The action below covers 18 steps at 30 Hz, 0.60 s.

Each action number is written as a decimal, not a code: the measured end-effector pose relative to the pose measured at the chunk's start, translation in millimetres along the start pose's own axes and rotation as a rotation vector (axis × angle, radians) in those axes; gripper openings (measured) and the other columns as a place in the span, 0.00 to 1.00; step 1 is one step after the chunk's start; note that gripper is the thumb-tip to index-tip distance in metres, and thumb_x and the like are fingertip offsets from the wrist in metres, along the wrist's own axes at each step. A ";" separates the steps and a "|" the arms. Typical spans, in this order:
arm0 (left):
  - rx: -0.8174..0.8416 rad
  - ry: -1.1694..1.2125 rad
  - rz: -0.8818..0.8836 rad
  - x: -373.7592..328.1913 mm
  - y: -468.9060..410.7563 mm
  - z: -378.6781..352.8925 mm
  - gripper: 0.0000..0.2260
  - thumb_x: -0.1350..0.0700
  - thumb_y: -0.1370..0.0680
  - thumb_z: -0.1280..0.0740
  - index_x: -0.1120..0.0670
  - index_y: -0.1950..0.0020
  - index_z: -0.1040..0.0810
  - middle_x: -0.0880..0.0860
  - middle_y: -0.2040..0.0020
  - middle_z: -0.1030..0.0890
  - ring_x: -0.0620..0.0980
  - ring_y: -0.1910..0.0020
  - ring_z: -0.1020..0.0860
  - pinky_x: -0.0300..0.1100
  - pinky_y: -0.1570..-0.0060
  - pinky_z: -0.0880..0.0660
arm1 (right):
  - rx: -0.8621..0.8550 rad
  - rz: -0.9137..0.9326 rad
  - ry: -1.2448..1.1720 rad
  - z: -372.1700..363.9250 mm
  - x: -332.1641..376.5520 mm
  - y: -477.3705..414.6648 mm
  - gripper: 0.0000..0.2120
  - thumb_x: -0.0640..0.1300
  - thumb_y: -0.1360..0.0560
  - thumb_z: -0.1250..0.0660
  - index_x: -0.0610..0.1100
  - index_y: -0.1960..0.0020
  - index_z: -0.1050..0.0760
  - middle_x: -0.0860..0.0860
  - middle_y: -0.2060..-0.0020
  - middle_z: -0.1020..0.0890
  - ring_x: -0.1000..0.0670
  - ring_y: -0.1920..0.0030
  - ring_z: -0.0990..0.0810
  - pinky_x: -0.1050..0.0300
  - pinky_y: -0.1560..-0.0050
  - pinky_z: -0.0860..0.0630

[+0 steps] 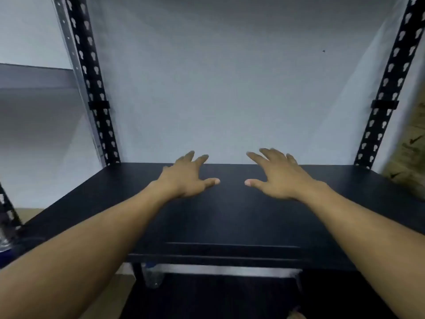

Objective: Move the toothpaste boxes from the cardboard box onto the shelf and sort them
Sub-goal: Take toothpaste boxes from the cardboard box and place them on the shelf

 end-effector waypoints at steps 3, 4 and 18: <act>0.013 -0.012 -0.002 1.9 32.5 -4.3 0.39 0.25 0.28 0.42 0.38 0.21 0.47 0.48 0.18 0.49 0.53 0.21 0.45 0.65 0.28 0.41 | -0.005 0.063 -0.013 -2.6 21.9 32.8 0.39 0.71 0.25 0.44 0.60 0.20 0.54 0.49 0.20 0.46 0.45 0.20 0.50 0.38 0.23 0.50; 0.024 -0.012 0.009 4.2 44.8 -8.1 0.38 0.25 0.28 0.43 0.38 0.21 0.45 0.48 0.18 0.48 0.53 0.21 0.44 0.65 0.28 0.41 | 0.010 0.068 -0.029 -5.8 29.8 46.9 0.39 0.71 0.25 0.44 0.60 0.20 0.53 0.49 0.20 0.45 0.46 0.20 0.49 0.38 0.23 0.50; -0.394 -0.216 -0.266 5.3 210.3 -80.4 0.35 0.34 0.22 0.44 0.45 0.19 0.48 0.50 0.18 0.48 0.55 0.19 0.53 0.66 0.25 0.53 | -0.239 0.187 0.083 -65.7 75.3 200.9 0.35 0.65 0.20 0.46 0.53 0.19 0.51 0.50 0.19 0.51 0.47 0.19 0.56 0.38 0.22 0.52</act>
Point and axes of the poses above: each hand's wrist, its own y-axis away from the middle knuckle, its own z-axis out of the back of the hand, x = y × z, the point moved 3 cm from there along -y, towards the middle knuckle
